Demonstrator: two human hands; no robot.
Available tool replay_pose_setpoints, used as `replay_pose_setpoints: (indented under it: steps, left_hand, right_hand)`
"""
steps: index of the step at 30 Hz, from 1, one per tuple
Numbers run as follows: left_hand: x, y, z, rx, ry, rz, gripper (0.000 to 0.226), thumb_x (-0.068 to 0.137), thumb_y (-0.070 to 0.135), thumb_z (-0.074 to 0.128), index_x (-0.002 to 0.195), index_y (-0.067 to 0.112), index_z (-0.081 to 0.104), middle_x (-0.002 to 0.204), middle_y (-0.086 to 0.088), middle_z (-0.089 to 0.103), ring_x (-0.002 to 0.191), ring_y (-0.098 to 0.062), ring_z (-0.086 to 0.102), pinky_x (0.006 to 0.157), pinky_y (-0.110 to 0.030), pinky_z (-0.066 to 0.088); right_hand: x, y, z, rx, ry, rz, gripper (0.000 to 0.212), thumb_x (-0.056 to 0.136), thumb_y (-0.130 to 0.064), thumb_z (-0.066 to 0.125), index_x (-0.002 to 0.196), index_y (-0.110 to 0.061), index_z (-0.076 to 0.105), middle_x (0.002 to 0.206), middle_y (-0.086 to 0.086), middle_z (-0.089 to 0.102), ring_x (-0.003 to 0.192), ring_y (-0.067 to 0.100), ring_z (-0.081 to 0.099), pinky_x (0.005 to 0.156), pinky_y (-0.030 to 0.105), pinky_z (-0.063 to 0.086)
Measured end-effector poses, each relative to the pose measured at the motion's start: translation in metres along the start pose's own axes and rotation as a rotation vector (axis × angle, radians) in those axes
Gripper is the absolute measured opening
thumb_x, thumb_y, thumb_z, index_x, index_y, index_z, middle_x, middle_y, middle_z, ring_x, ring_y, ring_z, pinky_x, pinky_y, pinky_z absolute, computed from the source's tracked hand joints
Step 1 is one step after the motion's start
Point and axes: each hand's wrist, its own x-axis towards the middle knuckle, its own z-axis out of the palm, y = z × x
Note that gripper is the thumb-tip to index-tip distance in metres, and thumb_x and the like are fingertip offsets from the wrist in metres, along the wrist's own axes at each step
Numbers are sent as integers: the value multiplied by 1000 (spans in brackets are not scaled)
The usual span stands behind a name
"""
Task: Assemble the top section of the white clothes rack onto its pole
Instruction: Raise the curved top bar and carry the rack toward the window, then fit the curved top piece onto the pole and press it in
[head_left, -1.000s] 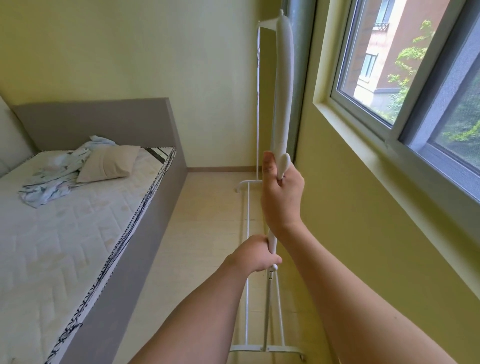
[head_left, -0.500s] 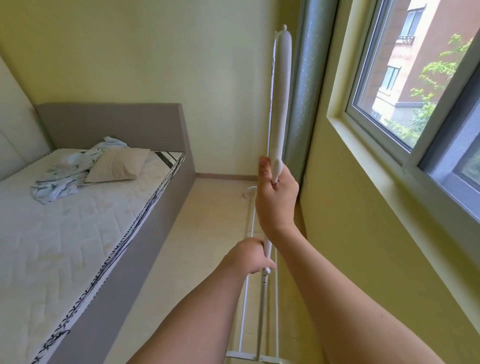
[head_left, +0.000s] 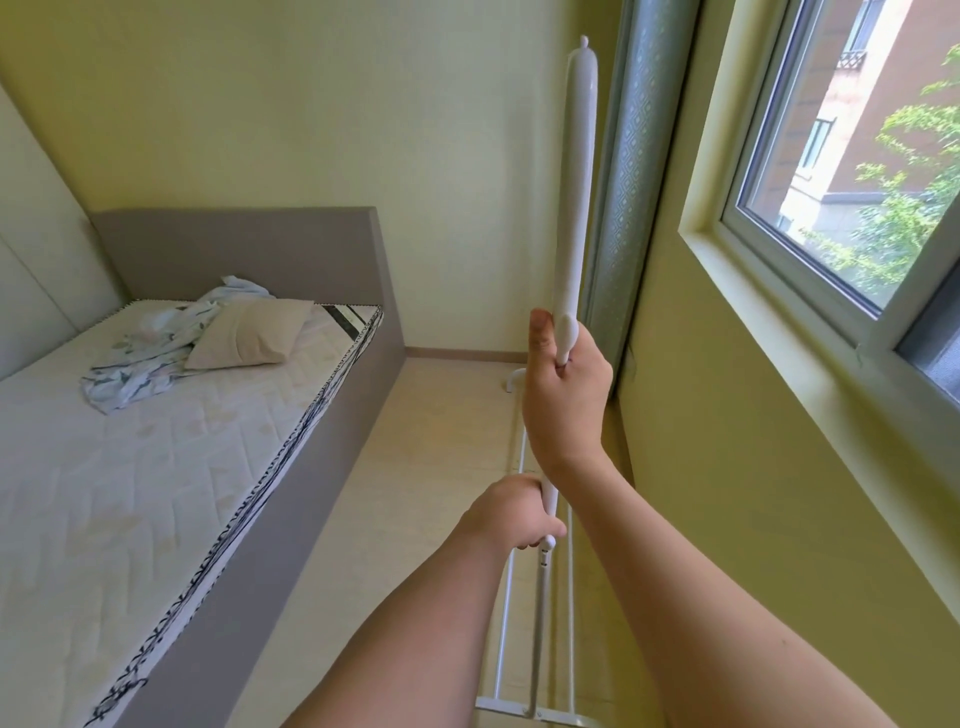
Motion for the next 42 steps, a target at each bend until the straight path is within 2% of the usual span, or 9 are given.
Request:
replay_pose_setpoints:
  steps: [3, 6, 13, 19, 24, 29, 34, 38, 42]
  left_hand:
    - [14, 3, -5, -23, -5, 8, 14, 76, 19, 58, 64, 15, 53, 55, 3, 54, 45, -15, 42, 48, -23, 29]
    - [25, 5, -9, -38, 1, 24, 21, 77, 21, 58, 60, 16, 47, 58, 2, 55, 47, -16, 43, 49, -24, 30]
    - [50, 5, -19, -10, 13, 59, 26, 79, 24, 60, 59, 20, 45, 55, 5, 53, 46, -13, 44, 48, -25, 31]
    - [68, 4, -27, 22, 14, 77, 23, 77, 25, 59, 58, 20, 48, 55, 5, 55, 46, -12, 45, 47, -25, 31]
    - [80, 4, -34, 83, 14, 82, 21, 77, 28, 57, 58, 22, 50, 56, 6, 57, 46, -11, 47, 47, -25, 32]
    - [97, 5, -41, 107, -24, 92, 23, 81, 28, 56, 59, 22, 56, 69, 2, 72, 59, -14, 58, 56, -24, 42]
    - [109, 6, -45, 71, 11, 96, 22, 82, 30, 57, 62, 20, 56, 69, 0, 71, 61, -17, 59, 60, -25, 44]
    - [119, 7, -46, 41, 17, 102, 18, 83, 31, 59, 74, 16, 64, 68, -1, 71, 63, -18, 60, 66, -27, 50]
    - [129, 10, -49, 40, 5, 110, 20, 84, 33, 59, 73, 17, 65, 68, -1, 72, 64, -17, 62, 72, -29, 54]
  right_hand:
    - [12, 7, 3, -1, 19, -44, 44, 95, -52, 48, 62, -33, 26, 46, -20, 41, 42, 4, 33, 42, 13, 27]
    - [22, 14, 6, 0, 33, -64, 45, 97, -47, 49, 62, -34, 25, 46, -21, 40, 41, 2, 33, 41, 10, 26]
    - [44, 29, 15, -13, 51, -66, 46, 97, -45, 50, 62, -32, 24, 45, -18, 39, 42, 4, 30, 42, 12, 24]
    - [57, 37, 24, -25, 46, -70, 45, 95, -51, 47, 62, -31, 24, 46, -19, 40, 43, 4, 32, 42, 12, 26]
    - [68, 44, 31, -33, 40, -71, 44, 96, -49, 48, 62, -30, 26, 47, -20, 41, 43, 4, 33, 42, 13, 27]
    - [82, 53, 36, -40, 48, -70, 44, 95, -49, 48, 62, -30, 26, 47, -20, 42, 43, 4, 33, 42, 14, 27]
    - [94, 60, 41, -37, 47, -67, 45, 94, -54, 46, 62, -30, 26, 47, -19, 41, 43, 5, 32, 42, 13, 26]
    - [103, 65, 42, -34, 46, -83, 43, 95, -52, 47, 62, -32, 26, 47, -20, 43, 43, 4, 33, 42, 12, 26]
    - [111, 70, 42, -33, 39, -83, 44, 96, -50, 47, 62, -31, 24, 47, -19, 40, 43, 4, 31, 42, 13, 24]
